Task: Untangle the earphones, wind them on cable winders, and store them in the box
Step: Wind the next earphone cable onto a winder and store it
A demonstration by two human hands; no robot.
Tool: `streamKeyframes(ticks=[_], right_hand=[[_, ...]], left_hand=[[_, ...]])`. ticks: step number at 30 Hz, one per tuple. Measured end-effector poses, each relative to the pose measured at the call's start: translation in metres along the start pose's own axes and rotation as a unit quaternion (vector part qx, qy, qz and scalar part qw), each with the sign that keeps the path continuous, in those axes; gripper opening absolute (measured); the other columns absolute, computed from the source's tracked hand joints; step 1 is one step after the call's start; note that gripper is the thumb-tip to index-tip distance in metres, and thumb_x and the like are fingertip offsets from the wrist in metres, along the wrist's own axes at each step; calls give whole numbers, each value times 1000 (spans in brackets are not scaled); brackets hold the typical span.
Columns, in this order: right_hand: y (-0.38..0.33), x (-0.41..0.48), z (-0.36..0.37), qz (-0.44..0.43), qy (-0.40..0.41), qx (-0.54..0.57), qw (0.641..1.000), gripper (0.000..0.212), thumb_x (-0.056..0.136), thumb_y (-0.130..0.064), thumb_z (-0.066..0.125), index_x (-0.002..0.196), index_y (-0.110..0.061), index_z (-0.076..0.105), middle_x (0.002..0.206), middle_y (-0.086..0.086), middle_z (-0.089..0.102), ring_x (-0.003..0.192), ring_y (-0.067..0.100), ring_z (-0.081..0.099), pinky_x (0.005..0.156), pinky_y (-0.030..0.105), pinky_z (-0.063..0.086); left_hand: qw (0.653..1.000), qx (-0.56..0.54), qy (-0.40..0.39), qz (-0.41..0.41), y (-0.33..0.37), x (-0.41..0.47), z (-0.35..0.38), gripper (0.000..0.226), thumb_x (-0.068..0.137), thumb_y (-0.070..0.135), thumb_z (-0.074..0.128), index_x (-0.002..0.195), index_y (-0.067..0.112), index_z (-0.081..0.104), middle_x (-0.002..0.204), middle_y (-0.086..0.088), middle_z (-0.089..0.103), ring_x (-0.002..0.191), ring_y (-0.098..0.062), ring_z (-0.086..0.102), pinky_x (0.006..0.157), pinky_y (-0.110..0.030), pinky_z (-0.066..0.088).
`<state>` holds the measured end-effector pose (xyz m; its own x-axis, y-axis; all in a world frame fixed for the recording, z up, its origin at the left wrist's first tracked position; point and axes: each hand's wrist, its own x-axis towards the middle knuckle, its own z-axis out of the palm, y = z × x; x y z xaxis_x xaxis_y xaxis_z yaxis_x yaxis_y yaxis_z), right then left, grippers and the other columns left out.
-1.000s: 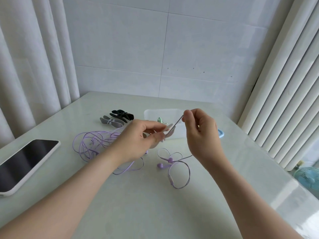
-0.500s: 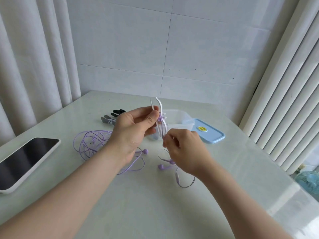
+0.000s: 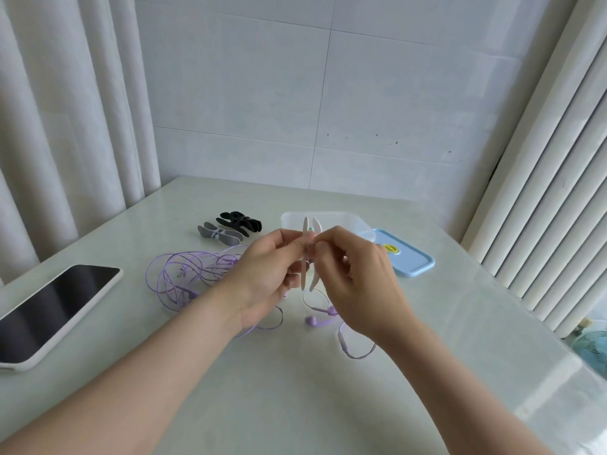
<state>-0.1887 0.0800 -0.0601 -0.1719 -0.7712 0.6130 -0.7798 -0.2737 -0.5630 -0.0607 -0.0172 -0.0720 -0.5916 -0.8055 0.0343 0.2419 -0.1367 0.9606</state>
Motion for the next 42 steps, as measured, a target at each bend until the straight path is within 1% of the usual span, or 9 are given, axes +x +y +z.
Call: streamKeyframes(ticks=[6,11,15,18,24,30,35,39,42], right_hand=[[1,6,-11,72,12,66,995,30,106,-23,54,83,-19,73,76,-5,74,53,12,49,50,24,36],[9,9,-15,97,36,54,993,34,103,-32,62,75,-17,74,47,-11,39,46,10,30,49,19,25],[23,15,-24,142,110,56,982,45,99,-40,69,68,-7,64,47,-14,35,47,8,31,52,25,29],[31,15,-29,154,119,60,979,43,98,-45,70,72,-11,68,47,-15,39,48,10,37,53,27,33],[37,13,-24,160,115,-57,979,36,96,-51,68,71,-25,68,45,-11,41,48,12,38,54,30,33],[34,8,-16,161,16,-189,968,40,95,-37,56,57,-29,46,49,-6,44,63,20,39,51,30,24],[34,7,-11,141,-45,-137,979,48,102,-39,57,56,-27,59,43,-13,45,49,15,35,54,33,33],[21,2,-7,111,-122,-100,981,38,103,-31,52,74,-17,71,53,-26,57,56,7,58,62,33,49],[11,-1,-5,60,-137,-87,985,36,101,-28,54,73,-13,70,54,-15,58,55,13,56,61,36,48]], left_hand=[[998,13,-63,23,3,-7,2,34,92,36,71,110,7,69,85,0,69,77,-19,46,61,-19,42],[981,172,-61,68,8,-10,-5,26,89,29,82,114,24,76,108,6,80,95,-18,74,74,-27,47],[972,203,-74,86,6,-12,-3,26,91,20,81,117,25,78,110,7,80,106,-17,75,67,-12,49],[967,206,-114,99,4,-11,-2,29,91,15,80,119,21,79,112,4,80,110,-15,75,93,-23,56],[969,184,-120,114,5,-13,0,27,84,3,83,110,10,81,103,-6,82,103,-20,78,94,-27,59],[974,154,-66,152,10,-14,8,20,87,7,82,106,5,80,99,-8,82,81,-14,77,54,-8,47],[967,187,-11,174,11,-6,-1,28,88,40,76,107,19,79,97,3,81,81,-8,69,68,-25,51],[966,169,63,184,11,0,-8,24,94,33,75,107,13,74,93,-1,79,63,1,61,65,-18,48],[963,185,99,167,6,4,-17,19,93,37,79,101,21,71,98,4,77,77,-10,67,71,-28,50]])
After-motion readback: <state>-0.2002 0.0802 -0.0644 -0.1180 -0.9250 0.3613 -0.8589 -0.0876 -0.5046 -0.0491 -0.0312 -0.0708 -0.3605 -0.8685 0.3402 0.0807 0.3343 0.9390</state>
